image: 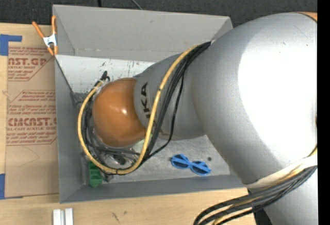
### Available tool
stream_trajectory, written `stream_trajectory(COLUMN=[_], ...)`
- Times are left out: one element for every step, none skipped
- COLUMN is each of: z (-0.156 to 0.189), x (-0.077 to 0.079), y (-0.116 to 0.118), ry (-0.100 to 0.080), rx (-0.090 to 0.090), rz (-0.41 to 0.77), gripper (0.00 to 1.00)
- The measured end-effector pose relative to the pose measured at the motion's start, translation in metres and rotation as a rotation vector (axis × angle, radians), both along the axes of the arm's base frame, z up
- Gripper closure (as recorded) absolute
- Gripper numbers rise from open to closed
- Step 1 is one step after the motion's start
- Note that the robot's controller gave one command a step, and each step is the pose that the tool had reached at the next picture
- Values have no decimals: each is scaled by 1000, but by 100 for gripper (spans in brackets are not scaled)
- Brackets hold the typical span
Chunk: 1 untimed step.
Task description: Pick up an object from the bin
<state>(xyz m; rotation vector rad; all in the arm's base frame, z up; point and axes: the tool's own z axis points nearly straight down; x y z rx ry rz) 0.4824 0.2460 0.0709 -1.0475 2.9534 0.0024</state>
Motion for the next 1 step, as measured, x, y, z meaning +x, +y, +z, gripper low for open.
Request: stream_trajectory(z=[148], x=[39], y=[-1], ry=[-4], rx=[1], rz=[7], gripper=[100])
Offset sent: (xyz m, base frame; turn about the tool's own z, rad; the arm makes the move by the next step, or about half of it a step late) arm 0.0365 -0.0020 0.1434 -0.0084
